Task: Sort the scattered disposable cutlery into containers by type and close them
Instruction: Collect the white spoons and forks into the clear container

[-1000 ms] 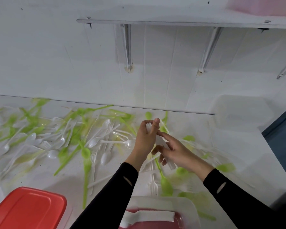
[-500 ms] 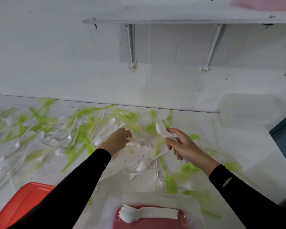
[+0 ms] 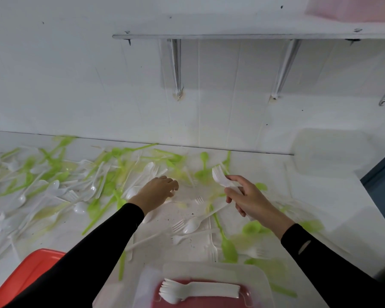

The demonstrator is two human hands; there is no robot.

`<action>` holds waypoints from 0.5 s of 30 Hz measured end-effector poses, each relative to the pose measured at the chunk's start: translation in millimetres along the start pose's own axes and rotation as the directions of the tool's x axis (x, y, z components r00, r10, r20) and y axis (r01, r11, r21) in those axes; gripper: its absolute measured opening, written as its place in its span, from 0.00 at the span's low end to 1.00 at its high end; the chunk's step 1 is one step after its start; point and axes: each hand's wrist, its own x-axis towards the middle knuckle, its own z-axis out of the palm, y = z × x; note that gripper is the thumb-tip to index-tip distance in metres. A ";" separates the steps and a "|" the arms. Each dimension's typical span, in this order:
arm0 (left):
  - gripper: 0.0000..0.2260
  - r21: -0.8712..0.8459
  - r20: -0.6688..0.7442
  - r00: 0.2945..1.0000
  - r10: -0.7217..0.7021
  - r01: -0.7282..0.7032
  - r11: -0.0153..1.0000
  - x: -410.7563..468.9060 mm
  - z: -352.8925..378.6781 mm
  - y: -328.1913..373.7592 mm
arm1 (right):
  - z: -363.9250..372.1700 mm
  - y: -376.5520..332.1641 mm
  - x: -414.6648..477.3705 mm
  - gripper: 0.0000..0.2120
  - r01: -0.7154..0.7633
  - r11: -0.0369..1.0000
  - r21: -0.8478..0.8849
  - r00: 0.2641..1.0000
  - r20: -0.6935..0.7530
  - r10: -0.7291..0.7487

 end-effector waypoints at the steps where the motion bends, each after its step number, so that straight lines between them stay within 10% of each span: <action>1: 0.09 -0.006 -0.009 1.000 0.018 -0.018 1.000 0.1 2.0 -2.2 | 0.5 2.5 -0.5 0.18 0.025 0.998 -0.066 1.000 -0.005 -0.025; 10: 0.10 -0.197 -0.017 0.987 -0.161 0.155 0.968 0.1 -18.2 -3.3 | 38.2 29.8 -0.8 0.23 0.200 0.626 -0.753 0.975 0.218 -0.049; 15: 0.06 -0.729 -0.151 0.843 -0.515 0.257 0.634 10.6 -49.7 16.0 | 40.3 39.6 -3.9 0.21 0.238 0.465 -0.853 0.970 0.234 -0.068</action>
